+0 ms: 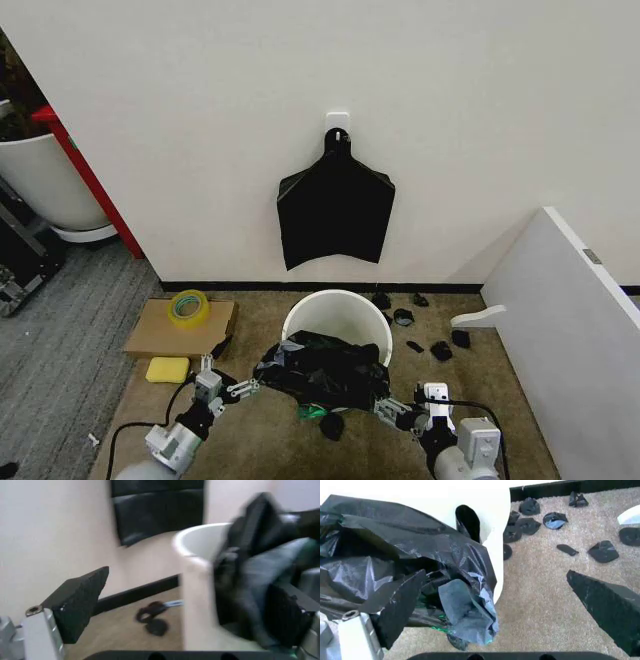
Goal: Place the garbage bag over the trash bin.
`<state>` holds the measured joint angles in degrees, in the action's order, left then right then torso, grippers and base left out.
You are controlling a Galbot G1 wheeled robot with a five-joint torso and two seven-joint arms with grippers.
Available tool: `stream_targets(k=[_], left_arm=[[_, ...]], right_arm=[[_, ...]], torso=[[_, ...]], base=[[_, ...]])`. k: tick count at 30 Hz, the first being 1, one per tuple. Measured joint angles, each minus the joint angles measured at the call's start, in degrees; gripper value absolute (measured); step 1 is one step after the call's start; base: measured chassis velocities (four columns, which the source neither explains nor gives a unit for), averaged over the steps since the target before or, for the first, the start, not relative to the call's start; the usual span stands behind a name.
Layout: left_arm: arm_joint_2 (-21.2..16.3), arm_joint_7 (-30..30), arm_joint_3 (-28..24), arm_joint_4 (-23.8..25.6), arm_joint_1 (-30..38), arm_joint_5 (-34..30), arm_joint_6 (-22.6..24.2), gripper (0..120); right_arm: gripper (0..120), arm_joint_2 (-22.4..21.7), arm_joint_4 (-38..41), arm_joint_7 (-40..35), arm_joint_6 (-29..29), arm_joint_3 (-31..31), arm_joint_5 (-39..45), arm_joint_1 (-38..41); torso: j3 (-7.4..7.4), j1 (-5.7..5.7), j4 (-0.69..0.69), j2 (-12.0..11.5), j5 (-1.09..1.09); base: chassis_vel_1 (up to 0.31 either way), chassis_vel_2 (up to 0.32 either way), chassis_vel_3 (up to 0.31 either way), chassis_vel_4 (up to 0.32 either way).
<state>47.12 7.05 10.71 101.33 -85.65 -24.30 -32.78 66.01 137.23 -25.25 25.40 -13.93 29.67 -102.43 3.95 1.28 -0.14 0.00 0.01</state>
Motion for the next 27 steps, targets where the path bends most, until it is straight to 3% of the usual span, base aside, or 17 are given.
stream_targets(k=[2, 4, 5, 8, 12, 20, 24, 25, 27], left_arm=[[-0.2, 3.5, -0.1, -0.3, 0.3, -0.9, -0.9, 100], [-0.5, 15.1, 0.0, -1.9, 1.7, -4.4, -4.0, 100], [-0.7, 18.0, 0.0, -2.6, 2.2, -5.3, -5.0, 100], [-1.3, 22.0, 0.1, -3.4, 2.7, -7.0, -6.5, 100], [-1.7, 22.4, 1.3, -2.4, 2.4, -7.4, -7.3, 100], [0.0, 12.8, 9.1, 3.4, -4.7, -5.3, -7.9, 100], [2.0, 0.1, 12.6, 6.5, -8.4, -2.1, -6.9, 100], [2.0, 0.1, 12.6, 6.5, -8.4, -2.1, -6.9, 100], [3.8, -7.7, 13.4, 7.3, -9.2, 1.0, -4.6, 100]], right_arm=[[100, 0.0, 0.1, 0.0, 0.0, 0.0, 0.0, 0.0], [100, 0.1, 0.2, 0.0, 0.1, 0.0, 0.1, 0.1], [100, 0.1, 0.2, 0.0, 0.1, 0.0, 0.2, 0.2], [100, 0.2, 0.3, -0.1, 0.3, 0.0, 0.3, 0.4], [100, 0.3, 0.3, 0.0, 0.2, -0.2, 0.6, 0.6], [100, -2.5, 1.1, 5.5, -2.0, -4.0, 3.1, 4.5], [100, -6.9, 1.4, 12.9, -1.9, -8.2, 5.7, 8.7], [100, -6.9, 1.4, 12.9, -1.9, -8.2, 5.7, 8.7], [100, -11.8, -0.2, 20.1, -1.4, -10.9, 7.8, 12.2]], torso=[[0.00, 0.00, 0.00, 0.0, 0.00], [0.00, 0.00, 0.00, 0.0, 0.00], [0.00, 0.00, 0.00, 0.0, -0.01], [0.00, 0.00, 0.00, 0.0, 0.01], [0.00, 0.00, 0.00, 0.0, 0.01], [0.00, 0.00, 0.00, 0.0, 0.01], [0.00, 0.00, 0.04, 0.0, 0.05], [0.00, 0.00, 0.04, 0.0, 0.05], [0.00, 0.00, -0.05, 0.0, -0.03]], base=[[0.000, 0.000, 0.000, 0.000], [0.000, 0.000, 0.000, 0.000], [0.000, 0.000, 0.000, 0.000], [0.000, 0.000, 0.000, 0.000], [0.000, 0.000, 0.000, 0.000], [0.000, 0.000, 0.000, 0.000], [0.000, 0.000, 0.000, 0.000], [0.000, 0.000, 0.000, 0.000], [0.000, 0.000, 0.000, 0.000]])
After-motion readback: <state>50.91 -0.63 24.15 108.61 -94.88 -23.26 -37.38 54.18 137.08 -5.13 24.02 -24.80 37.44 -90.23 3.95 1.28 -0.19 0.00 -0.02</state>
